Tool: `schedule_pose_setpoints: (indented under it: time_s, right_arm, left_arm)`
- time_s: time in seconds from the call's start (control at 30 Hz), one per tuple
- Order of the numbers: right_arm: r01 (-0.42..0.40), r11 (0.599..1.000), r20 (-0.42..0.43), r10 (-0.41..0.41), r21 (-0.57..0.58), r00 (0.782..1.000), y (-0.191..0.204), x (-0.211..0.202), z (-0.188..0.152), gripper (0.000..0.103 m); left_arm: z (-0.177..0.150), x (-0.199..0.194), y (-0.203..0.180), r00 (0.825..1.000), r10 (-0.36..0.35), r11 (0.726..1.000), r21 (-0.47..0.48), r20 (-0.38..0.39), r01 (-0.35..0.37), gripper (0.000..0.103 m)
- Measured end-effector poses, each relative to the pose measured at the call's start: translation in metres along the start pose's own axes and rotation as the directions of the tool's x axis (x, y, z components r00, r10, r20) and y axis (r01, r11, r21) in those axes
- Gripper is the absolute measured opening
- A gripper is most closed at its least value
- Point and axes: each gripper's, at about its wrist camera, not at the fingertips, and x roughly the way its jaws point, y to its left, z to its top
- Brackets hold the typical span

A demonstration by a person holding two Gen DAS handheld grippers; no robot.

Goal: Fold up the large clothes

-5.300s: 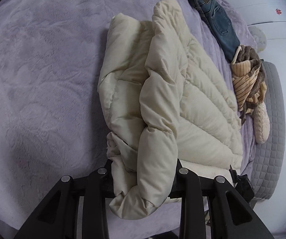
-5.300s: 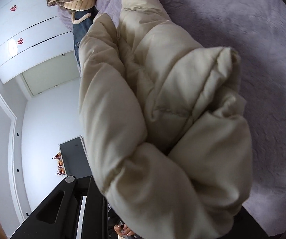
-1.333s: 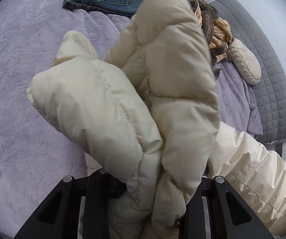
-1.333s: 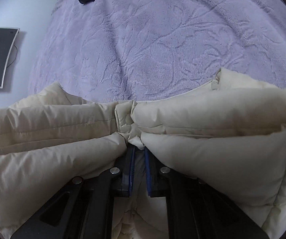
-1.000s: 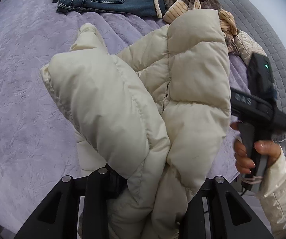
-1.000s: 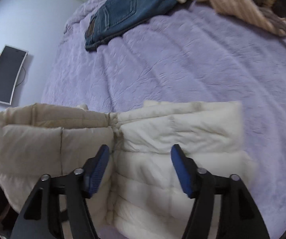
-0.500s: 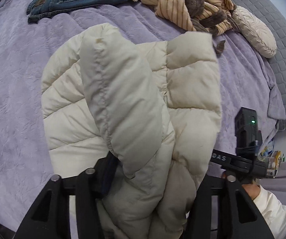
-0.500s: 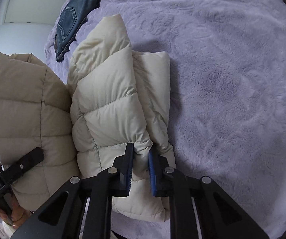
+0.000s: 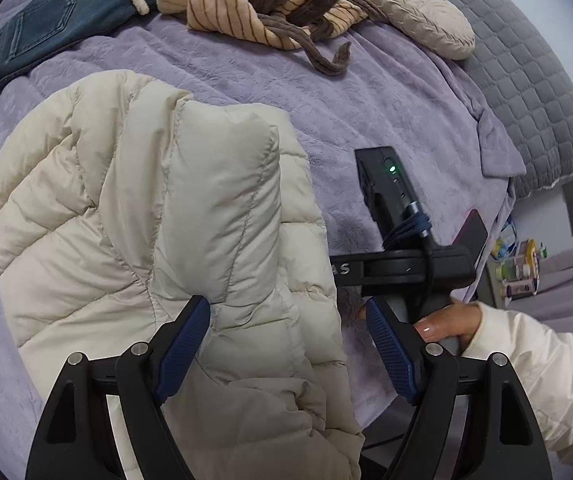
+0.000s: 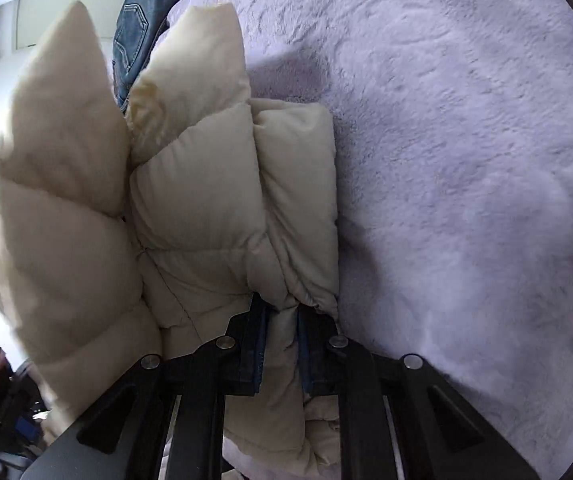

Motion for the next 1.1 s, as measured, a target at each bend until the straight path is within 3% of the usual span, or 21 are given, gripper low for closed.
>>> schedule_pose_setpoints:
  time_s: [0.1, 0.17, 0.2, 0.23, 0.37, 0.5, 0.57, 0.63, 0.7, 0.83, 0.93, 1.0, 1.1]
  right_arm:
    - [-0.002, 1.000, 0.032, 0.001, 0.017, 0.999, -0.008, -0.026, 0.001, 0.018]
    - [0.013, 1.000, 0.085, -0.014, 0.016, 0.996, -0.007, -0.050, 0.001, 0.034]
    - [0.017, 1.000, 0.116, -0.019, 0.016, 0.993, -0.006, -0.064, -0.001, 0.047]
    - [0.011, 1.000, 0.148, -0.013, 0.013, 0.989, -0.004, -0.076, 0.000, 0.050]
    - [-0.076, 0.996, 0.214, 0.085, -0.051, 0.973, 0.017, -0.114, 0.005, 0.050]
    - [-0.171, 0.975, 0.148, 0.191, -0.140, 0.970, 0.046, -0.114, 0.023, 0.050]
    - [-0.185, 0.970, 0.085, 0.199, -0.156, 0.976, 0.058, -0.095, 0.033, 0.046]
    - [-0.142, 0.975, 0.047, 0.153, -0.171, 0.987, 0.070, -0.071, 0.042, 0.012]
    - [-0.047, 0.980, 0.051, 0.058, -0.192, 0.997, 0.068, -0.060, 0.040, 0.009]
    - [0.032, 0.989, 0.048, -0.025, -0.146, 0.999, 0.035, -0.051, 0.045, 0.008]
    - [0.018, 0.994, 0.045, -0.013, -0.112, 0.999, 0.015, -0.048, 0.042, 0.008]
    - [0.040, 0.993, 0.046, -0.035, -0.111, 0.998, 0.007, -0.046, 0.041, 0.008]
    - [0.038, 0.995, 0.045, -0.034, -0.092, 0.998, -0.003, -0.042, 0.040, 0.008]
  left_arm:
    - [0.001, 0.010, -0.011, 0.999, 0.041, 0.998, 0.055, -0.001, -0.041, 0.080]
    - [-0.002, 0.014, -0.018, 0.996, 0.084, 0.991, 0.106, 0.003, -0.083, 0.080]
    - [-0.005, 0.016, -0.022, 0.994, 0.106, 0.985, 0.133, 0.006, -0.105, 0.080]
    - [-0.007, 0.019, -0.026, 0.992, 0.126, 0.979, 0.160, 0.008, -0.126, 0.080]
    - [-0.015, 0.027, -0.036, 0.984, 0.179, 0.957, 0.228, 0.011, -0.177, 0.080]
    - [-0.015, 0.030, -0.041, 0.980, 0.199, 0.948, 0.249, 0.016, -0.197, 0.080]
    - [-0.016, 0.030, -0.044, 0.978, 0.209, 0.943, 0.260, 0.019, -0.206, 0.080]
    - [-0.017, 0.026, -0.045, 0.977, 0.210, 0.941, 0.267, 0.019, -0.208, 0.080]
    - [-0.018, 0.015, -0.041, 0.982, 0.185, 0.948, 0.258, 0.026, -0.185, 0.080]
    - [-0.016, -0.021, -0.012, 0.993, 0.104, 0.982, 0.151, 0.059, -0.111, 0.080]
    - [-0.013, -0.048, 0.029, 0.995, 0.044, 0.999, -0.011, 0.090, -0.043, 0.080]
    - [-0.012, -0.060, 0.066, 0.994, 0.003, 0.988, -0.153, 0.111, 0.014, 0.080]
    - [-0.017, -0.061, 0.127, 0.988, -0.082, 0.927, -0.353, 0.134, 0.125, 0.080]
